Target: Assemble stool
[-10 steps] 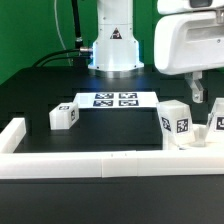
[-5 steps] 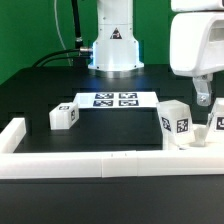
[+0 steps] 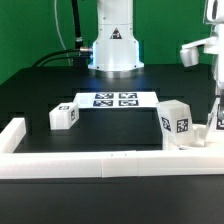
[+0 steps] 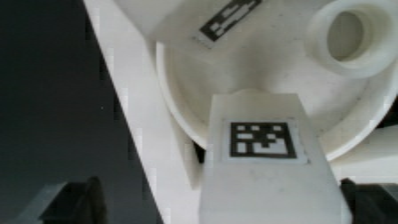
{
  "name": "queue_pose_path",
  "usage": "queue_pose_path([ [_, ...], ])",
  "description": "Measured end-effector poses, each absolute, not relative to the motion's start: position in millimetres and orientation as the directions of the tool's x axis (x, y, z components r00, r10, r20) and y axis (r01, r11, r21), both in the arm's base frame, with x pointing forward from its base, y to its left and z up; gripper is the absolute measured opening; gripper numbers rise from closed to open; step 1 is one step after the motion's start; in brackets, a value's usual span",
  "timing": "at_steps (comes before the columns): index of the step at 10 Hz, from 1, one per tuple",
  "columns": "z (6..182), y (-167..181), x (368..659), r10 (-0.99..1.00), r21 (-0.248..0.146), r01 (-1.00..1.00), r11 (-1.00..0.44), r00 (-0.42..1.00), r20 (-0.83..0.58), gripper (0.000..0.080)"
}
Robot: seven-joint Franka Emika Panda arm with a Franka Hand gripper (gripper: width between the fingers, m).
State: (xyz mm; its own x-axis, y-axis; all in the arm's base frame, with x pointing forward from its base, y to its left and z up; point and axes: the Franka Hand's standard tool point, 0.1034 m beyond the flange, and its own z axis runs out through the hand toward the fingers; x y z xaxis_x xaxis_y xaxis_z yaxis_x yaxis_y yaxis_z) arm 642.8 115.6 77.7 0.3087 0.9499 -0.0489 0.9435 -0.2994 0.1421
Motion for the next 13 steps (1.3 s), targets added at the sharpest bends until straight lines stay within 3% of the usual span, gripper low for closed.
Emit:
queue_pose_path([
  [2,77.5,115,643,0.945,0.142,0.938,-0.315,0.324,-0.047,0.0403],
  [3,77.7,114,642,0.922,0.142,0.915,-0.377,0.385,-0.037,0.0340],
  [6,78.7,114,643,0.827,0.149,0.819,-0.555,0.562,-0.007,0.0340],
  [8,79.9,111,645,0.661,0.145,0.651,-0.745,0.750,0.031,0.0340],
  [9,81.2,110,645,0.503,0.114,0.495,-0.861,0.863,0.050,0.0340],
  [11,82.6,100,646,0.308,0.023,0.307,-0.951,0.949,0.070,0.0340],
  [12,82.1,94,654,0.365,0.057,0.360,-0.931,0.922,0.131,0.0340],
  [13,78.6,96,649,0.269,0.039,0.266,-0.963,0.955,0.121,0.0340],
])
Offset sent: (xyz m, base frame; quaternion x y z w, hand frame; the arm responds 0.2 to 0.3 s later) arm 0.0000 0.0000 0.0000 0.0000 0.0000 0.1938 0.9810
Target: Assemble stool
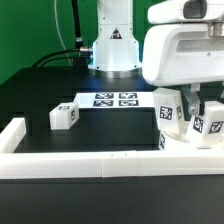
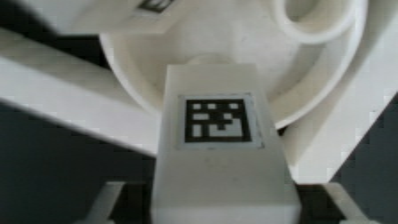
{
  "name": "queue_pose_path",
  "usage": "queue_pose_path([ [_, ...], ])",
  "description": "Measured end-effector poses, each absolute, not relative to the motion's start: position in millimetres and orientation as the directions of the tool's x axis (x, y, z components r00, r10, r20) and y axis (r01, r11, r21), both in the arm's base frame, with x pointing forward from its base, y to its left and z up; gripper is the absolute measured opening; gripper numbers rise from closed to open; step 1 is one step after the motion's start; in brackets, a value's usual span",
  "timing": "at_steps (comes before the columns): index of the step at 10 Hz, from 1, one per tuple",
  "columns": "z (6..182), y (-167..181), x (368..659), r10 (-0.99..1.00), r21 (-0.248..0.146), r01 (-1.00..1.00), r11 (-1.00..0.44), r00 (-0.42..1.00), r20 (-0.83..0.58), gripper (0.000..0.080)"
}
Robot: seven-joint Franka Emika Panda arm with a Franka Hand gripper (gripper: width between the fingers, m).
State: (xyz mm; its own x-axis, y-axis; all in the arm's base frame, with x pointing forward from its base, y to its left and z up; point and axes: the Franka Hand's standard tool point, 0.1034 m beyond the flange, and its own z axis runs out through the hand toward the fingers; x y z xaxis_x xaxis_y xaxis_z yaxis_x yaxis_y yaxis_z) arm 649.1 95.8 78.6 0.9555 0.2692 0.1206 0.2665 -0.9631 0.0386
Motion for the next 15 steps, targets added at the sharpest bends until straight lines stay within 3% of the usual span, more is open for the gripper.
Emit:
queue_pose_path([
  [3,78.2,94,649,0.039,0.007,0.038,-0.999,0.991,0.126,0.0340],
  [6,77.9,76,651,-0.461,-0.071,-0.456,-0.887,0.880,0.112,0.0340],
  [11,77.8,65,649,-0.694,-0.081,-0.689,-0.720,0.714,0.097,0.0340],
  [13,78.4,57,642,-0.865,-0.066,-0.863,-0.502,0.498,0.069,0.0340],
  [15,77.0,51,633,-0.962,-0.081,-0.960,-0.268,0.263,0.071,0.0340],
])
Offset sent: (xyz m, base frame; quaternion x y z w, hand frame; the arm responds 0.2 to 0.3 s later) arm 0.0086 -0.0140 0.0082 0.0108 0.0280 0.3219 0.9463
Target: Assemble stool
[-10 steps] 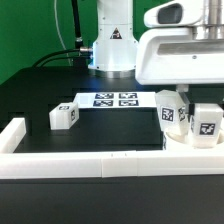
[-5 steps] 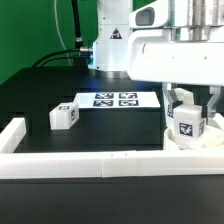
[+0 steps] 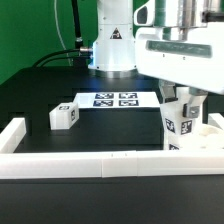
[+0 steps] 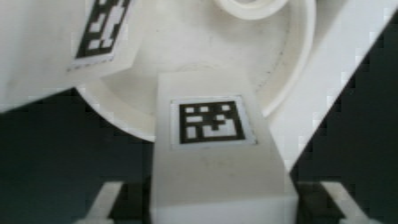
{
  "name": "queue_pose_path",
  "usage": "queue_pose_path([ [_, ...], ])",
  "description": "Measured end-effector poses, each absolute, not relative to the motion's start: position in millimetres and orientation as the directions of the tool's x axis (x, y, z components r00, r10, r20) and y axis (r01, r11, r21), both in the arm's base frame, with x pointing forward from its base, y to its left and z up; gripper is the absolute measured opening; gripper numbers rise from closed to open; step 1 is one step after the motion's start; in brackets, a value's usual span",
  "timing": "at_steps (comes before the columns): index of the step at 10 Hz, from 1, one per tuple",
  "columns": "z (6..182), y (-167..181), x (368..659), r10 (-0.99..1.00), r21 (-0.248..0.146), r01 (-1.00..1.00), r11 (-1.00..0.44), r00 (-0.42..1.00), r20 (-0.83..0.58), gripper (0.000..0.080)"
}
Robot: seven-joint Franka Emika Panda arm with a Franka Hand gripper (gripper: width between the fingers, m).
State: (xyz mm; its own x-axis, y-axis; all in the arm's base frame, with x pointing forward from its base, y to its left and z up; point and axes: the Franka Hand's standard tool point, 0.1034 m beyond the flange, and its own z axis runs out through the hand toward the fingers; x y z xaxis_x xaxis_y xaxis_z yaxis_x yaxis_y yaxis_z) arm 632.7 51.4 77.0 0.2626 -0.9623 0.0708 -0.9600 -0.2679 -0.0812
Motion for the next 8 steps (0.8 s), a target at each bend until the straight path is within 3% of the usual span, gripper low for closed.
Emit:
queue_pose_path([
  [2,76.8,50,628,-0.987,-0.088,-0.984,-0.154,0.149,0.067,0.0340],
  [4,76.4,50,628,-0.986,-0.086,-0.983,-0.159,0.153,0.071,0.0340],
  [5,75.9,50,628,-0.985,-0.085,-0.983,-0.160,0.154,0.071,0.0498],
  [6,75.7,50,628,-0.985,-0.085,-0.983,-0.161,0.155,0.071,0.0600],
  [7,77.0,50,629,-0.984,-0.088,-0.981,-0.172,0.166,0.071,0.0600],
  [8,91.0,49,631,-0.977,-0.111,-0.971,-0.210,0.205,0.057,0.0639],
])
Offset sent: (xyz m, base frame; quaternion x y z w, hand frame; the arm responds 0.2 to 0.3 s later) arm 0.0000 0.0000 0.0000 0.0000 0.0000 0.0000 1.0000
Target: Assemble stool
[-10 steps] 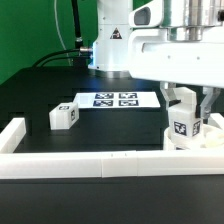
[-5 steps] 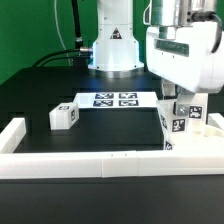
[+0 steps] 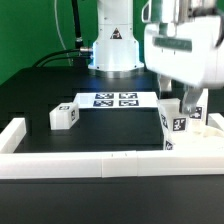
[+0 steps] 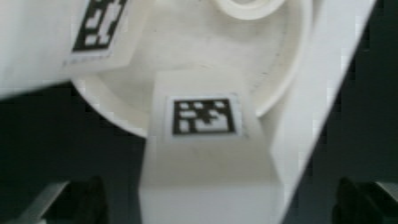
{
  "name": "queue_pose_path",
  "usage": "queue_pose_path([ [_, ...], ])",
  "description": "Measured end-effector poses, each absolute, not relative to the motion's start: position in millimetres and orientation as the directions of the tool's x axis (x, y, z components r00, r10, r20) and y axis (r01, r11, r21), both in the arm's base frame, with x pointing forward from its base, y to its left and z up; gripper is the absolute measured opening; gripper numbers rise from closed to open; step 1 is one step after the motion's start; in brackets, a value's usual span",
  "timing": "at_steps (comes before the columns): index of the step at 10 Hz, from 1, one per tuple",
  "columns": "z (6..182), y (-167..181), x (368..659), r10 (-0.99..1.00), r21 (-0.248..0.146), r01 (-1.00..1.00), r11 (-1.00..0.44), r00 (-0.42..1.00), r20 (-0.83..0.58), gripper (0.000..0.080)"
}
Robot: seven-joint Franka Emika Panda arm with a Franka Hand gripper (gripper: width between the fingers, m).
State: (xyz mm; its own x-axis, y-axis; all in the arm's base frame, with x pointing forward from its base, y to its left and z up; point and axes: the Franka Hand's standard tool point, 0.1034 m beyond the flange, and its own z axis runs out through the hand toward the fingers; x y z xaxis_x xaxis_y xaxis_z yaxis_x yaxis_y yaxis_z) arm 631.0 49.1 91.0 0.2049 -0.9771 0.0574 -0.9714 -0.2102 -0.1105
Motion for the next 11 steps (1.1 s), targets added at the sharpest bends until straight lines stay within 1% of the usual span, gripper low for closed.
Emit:
queue_pose_path([
  [2,119.1,30,627,-0.961,-0.143,-0.950,-0.278,0.276,0.036,0.0647],
  [3,132.5,10,632,-0.951,-0.162,-0.937,-0.311,0.308,0.044,0.0649],
  [4,128.6,13,631,-0.957,-0.159,-0.943,-0.292,0.289,0.040,0.0649],
  [5,125.9,17,630,-0.951,-0.154,-0.938,-0.309,0.306,0.042,0.0649],
  [8,125.7,15,630,-0.948,-0.155,-0.936,-0.317,0.314,0.044,0.0649],
  [9,125.7,4,625,-0.919,-0.171,-0.903,-0.395,0.390,0.062,0.0649],
  [10,125.2,-12,613,-0.892,-0.184,-0.874,-0.451,0.446,0.068,0.0649],
  [11,121.5,-31,603,-0.877,-0.197,-0.855,-0.480,0.475,0.072,0.0649],
])
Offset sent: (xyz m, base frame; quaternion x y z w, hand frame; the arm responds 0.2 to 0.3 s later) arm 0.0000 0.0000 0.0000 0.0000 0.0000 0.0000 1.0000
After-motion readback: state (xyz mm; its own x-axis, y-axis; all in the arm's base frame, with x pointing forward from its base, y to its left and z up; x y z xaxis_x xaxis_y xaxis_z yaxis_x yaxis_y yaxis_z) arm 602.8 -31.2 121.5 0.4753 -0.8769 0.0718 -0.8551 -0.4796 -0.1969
